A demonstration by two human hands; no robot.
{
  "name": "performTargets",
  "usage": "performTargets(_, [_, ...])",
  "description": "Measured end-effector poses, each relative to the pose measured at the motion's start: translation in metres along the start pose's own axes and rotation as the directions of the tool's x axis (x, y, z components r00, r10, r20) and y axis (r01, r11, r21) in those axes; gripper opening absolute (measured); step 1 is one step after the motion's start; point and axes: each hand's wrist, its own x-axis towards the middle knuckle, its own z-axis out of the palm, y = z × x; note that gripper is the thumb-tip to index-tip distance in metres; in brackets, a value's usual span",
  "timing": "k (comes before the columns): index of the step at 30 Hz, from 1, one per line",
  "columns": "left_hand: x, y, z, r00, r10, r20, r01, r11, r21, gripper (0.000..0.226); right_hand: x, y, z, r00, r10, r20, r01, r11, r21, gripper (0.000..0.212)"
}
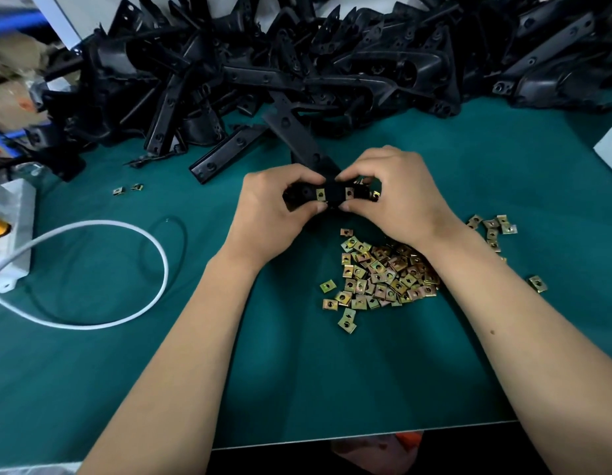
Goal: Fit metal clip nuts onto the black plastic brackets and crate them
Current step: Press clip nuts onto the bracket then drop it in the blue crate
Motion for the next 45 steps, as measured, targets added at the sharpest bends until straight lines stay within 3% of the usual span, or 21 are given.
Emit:
performTargets(3, [0.000,-0.002,0.000,1.000,-0.015,-0.018,0.015,1.000,-0.023,0.029,0.000,0.000,-0.002,0.999,-0.002,-0.046,0.002,1.000,-0.018,0.034])
performTargets(11, [0.002,-0.007,-0.003,0.999,0.024,-0.026,-0.024,1.000,-0.001,0.027,0.001,-0.005,-0.004,0.999,-0.052,-0.013,0.051,0.997,-0.054,0.033])
performTargets(19, [0.003,-0.012,0.000,0.999,-0.038,0.011,0.039,0.996,-0.086,0.024,-0.001,-0.004,-0.004,0.998,-0.070,-0.008,0.069,0.996,-0.061,0.033])
performTargets(28, [0.002,-0.009,0.000,0.999,0.013,0.051,-0.009,0.998,-0.063,0.022,0.002,-0.004,-0.007,0.997,-0.066,0.032,0.068,0.996,-0.065,0.030])
performTargets(33, [0.001,-0.007,0.002,0.998,0.058,0.005,-0.058,0.998,-0.001,0.021,0.001,-0.006,-0.002,0.999,-0.033,0.019,0.035,0.993,-0.110,0.031])
performTargets(39, [0.000,-0.010,0.003,0.999,0.028,0.022,-0.028,0.999,-0.017,0.021,0.002,-0.010,-0.003,0.998,-0.048,0.043,0.053,0.992,-0.111,0.028])
performTargets(45, [0.005,0.019,0.006,0.991,0.130,-0.033,-0.131,0.991,0.000,0.021,-0.006,-0.010,-0.024,0.998,-0.064,0.024,0.067,0.986,-0.153,0.035])
